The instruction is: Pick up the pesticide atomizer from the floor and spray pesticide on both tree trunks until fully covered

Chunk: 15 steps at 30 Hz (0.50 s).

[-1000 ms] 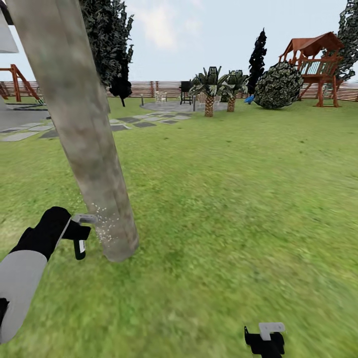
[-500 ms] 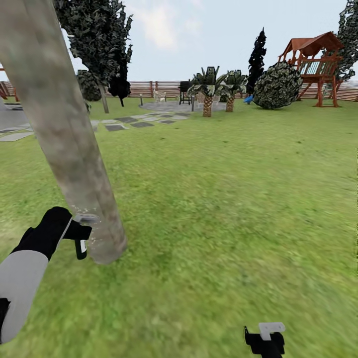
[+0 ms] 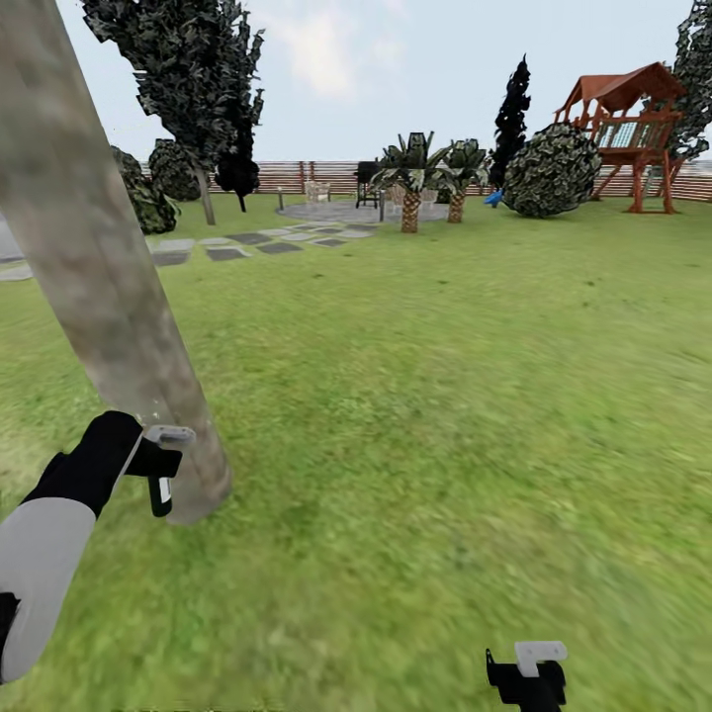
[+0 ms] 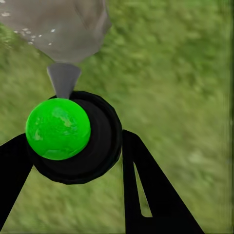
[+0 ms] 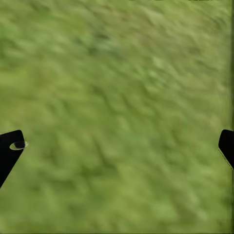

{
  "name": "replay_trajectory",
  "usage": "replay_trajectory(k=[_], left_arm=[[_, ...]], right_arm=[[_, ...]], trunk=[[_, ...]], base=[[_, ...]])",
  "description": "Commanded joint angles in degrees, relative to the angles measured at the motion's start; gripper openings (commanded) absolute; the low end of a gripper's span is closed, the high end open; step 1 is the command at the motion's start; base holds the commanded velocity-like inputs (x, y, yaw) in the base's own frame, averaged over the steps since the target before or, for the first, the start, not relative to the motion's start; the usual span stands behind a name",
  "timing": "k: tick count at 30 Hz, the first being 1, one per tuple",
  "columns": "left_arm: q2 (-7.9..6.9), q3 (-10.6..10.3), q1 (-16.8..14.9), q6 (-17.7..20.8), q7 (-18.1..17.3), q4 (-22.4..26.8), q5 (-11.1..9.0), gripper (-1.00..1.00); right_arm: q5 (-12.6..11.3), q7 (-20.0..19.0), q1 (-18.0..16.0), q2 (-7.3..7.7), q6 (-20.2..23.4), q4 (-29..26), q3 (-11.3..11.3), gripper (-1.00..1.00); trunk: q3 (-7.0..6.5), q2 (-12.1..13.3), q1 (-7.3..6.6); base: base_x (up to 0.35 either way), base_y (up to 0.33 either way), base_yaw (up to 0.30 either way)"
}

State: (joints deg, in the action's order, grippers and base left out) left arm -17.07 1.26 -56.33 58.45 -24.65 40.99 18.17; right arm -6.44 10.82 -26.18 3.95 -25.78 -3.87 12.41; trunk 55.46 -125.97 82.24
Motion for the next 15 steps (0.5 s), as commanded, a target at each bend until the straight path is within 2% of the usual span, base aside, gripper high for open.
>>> replay_trajectory(k=[1,15], left_arm=[[0.02,0.1,0.0,0.2,-0.5,0.1,0.6,-1.00],[-0.43,0.1,0.3,0.1,-0.4,-0.1,0.7,-1.00]], right_arm=[[-0.6,0.1,0.0,0.01,-0.1,0.0,0.5,1.00],[-0.6,0.1,0.0,-0.02,-0.1,0.0,0.5,1.00]], trunk=[[0.05,0.0,-0.01],[0.05,0.0,-0.01]], base=[[0.000,-0.279,0.185],[0.015,-0.279,0.270]])
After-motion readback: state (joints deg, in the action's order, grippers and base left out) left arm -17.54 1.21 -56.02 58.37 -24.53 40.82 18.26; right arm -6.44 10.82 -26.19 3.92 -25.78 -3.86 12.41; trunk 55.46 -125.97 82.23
